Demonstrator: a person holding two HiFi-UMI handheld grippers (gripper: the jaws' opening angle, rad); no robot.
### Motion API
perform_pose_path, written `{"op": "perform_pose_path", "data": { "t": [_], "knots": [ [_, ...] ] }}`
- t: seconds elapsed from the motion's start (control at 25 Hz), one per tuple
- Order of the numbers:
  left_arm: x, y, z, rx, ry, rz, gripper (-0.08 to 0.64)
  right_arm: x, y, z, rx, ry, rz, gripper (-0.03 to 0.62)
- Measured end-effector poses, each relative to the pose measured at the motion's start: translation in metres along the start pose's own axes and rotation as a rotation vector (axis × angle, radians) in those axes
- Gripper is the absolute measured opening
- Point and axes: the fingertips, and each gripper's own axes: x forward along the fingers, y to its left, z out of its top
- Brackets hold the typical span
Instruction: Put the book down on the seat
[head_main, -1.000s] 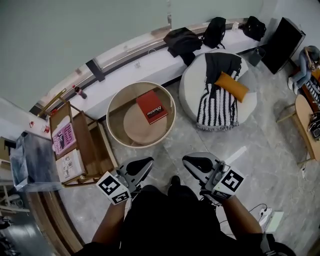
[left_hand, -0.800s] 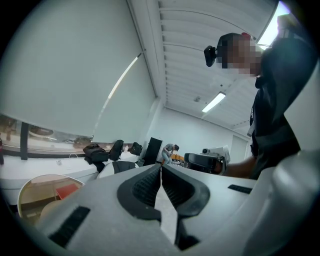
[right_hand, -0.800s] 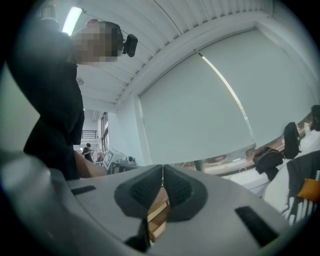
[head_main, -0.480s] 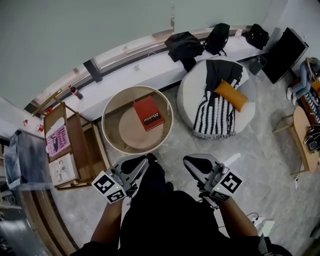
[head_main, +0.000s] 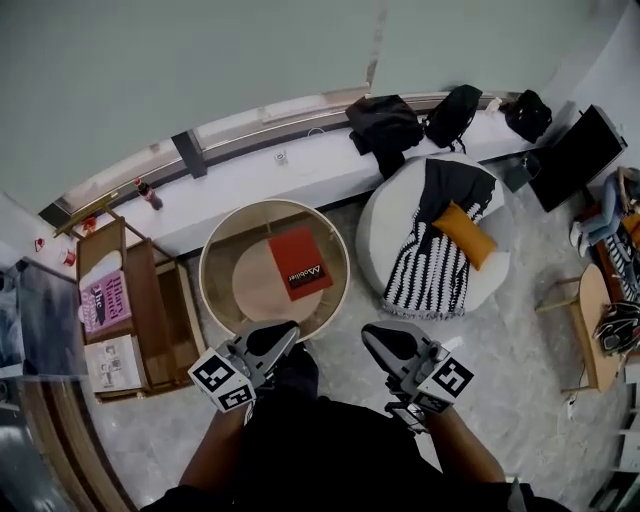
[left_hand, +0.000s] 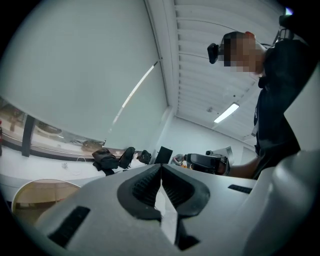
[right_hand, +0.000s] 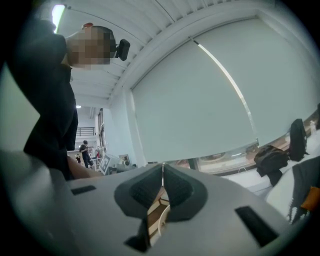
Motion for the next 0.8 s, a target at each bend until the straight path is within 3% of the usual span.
{"op": "perform_pose_path", "data": {
  "t": [0.28, 0.64, 0.8],
  "knots": [
    [0.022, 0.066, 0.020, -0.046, -0.012, -0.002, 0.029, 0.068, -0.054, 0.017, 0.009, 0.063, 0.013, 0.028],
    [0.026, 0.148, 0.021, -0.104, -0.008, 0.127, 0.029, 0.118, -0.106, 0.007, 0.032, 0.156, 0.007, 0.029],
    [0.018, 0.166, 0.021, -0.133, -0.064, 0.162, 0.029, 0.139, -0.124, -0.003, 0.045, 0.194, 0.035, 0.029]
  ]
}}
